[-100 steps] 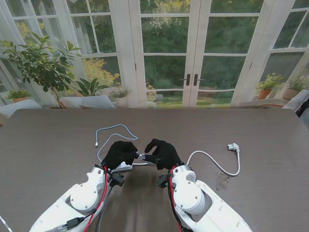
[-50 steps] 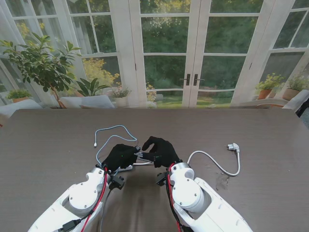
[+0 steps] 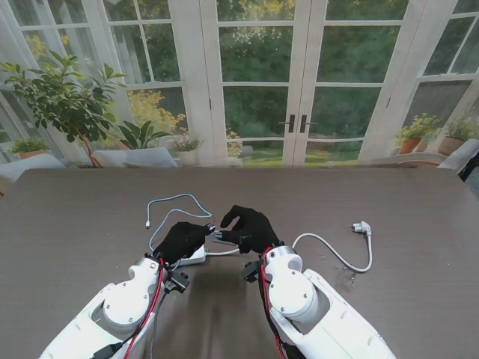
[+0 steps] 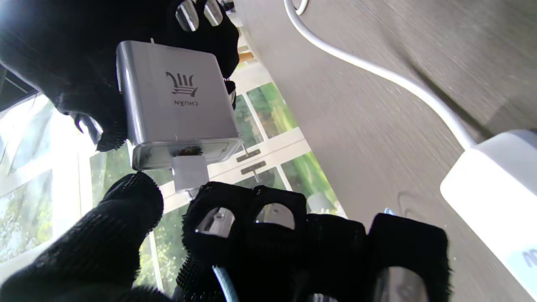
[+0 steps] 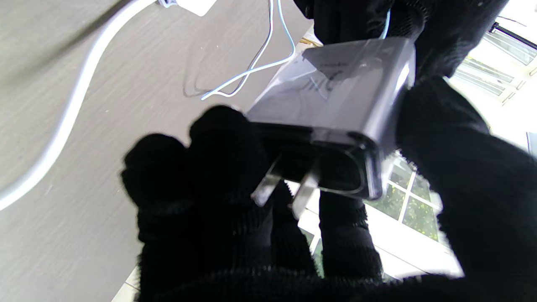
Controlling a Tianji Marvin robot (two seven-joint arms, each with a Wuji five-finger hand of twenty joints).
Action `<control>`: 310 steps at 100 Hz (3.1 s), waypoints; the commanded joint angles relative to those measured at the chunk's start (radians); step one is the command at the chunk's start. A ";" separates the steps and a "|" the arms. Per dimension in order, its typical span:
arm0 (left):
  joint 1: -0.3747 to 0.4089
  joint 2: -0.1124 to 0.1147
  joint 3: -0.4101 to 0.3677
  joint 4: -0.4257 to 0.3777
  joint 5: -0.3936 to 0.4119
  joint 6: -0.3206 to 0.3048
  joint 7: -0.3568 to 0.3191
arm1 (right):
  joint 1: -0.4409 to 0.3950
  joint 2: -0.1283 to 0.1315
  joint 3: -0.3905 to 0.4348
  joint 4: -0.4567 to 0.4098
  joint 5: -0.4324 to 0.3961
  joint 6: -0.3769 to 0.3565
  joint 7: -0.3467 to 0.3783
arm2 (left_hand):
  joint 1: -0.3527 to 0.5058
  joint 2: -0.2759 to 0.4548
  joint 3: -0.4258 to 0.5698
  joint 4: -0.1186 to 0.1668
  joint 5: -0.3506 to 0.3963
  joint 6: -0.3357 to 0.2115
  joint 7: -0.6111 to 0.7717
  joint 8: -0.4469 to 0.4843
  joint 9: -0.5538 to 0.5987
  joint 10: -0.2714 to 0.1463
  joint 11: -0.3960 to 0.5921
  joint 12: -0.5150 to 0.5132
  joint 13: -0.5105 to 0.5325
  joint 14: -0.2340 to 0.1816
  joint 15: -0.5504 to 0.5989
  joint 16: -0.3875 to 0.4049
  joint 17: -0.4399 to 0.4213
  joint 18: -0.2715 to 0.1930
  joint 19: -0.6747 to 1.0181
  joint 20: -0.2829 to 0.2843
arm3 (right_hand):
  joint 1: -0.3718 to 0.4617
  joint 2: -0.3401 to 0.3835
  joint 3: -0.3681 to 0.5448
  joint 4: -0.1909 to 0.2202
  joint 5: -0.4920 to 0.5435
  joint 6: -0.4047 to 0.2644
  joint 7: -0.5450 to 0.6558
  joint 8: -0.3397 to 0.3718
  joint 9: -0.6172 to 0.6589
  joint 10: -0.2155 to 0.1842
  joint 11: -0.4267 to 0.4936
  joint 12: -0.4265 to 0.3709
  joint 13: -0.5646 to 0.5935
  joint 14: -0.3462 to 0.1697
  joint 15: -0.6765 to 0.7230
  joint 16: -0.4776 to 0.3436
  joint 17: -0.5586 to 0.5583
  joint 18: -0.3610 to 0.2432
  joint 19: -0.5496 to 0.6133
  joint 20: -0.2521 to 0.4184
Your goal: Set up the charging station
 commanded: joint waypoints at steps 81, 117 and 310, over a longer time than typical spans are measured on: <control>0.012 -0.010 -0.004 -0.072 -0.089 -0.082 0.008 | 0.048 -0.030 -0.045 0.147 -0.026 -0.104 -0.063 | 0.041 -0.045 -0.006 0.076 0.105 0.151 0.195 0.077 0.045 0.031 0.211 0.012 -0.036 -0.806 0.209 0.080 0.069 -0.183 0.262 0.188 | 0.087 0.113 0.082 0.075 -0.105 0.004 0.143 -0.049 -0.074 -0.196 0.049 -0.090 -0.106 0.014 -0.401 0.087 -0.212 -0.010 -0.110 -0.037; 0.013 0.014 -0.035 -0.116 -0.026 -0.038 -0.049 | 0.049 -0.010 -0.045 0.124 -0.040 -0.110 -0.012 | 0.040 -0.052 -0.009 0.074 0.104 0.148 0.193 0.077 0.045 0.031 0.210 0.012 -0.036 -0.806 0.209 0.080 0.070 -0.188 0.262 0.188 | -0.063 0.147 0.036 0.238 -0.221 0.075 -0.246 0.077 -0.296 -0.183 -0.042 -0.233 -0.311 0.083 -0.566 0.039 -0.404 0.028 -0.217 -0.068; 0.023 0.106 -0.152 -0.211 0.059 0.078 -0.391 | 0.139 0.060 -0.181 0.011 -0.298 0.016 0.168 | 0.041 -0.018 -0.067 0.075 0.101 0.097 0.166 0.065 0.046 0.003 0.178 0.008 -0.036 -0.806 0.209 0.080 0.072 -0.215 0.262 0.133 | -0.074 -0.102 0.057 0.207 -0.538 0.224 -0.073 0.234 -0.549 -0.196 0.313 0.022 -0.185 -0.087 0.013 0.183 -0.238 -0.073 0.161 0.111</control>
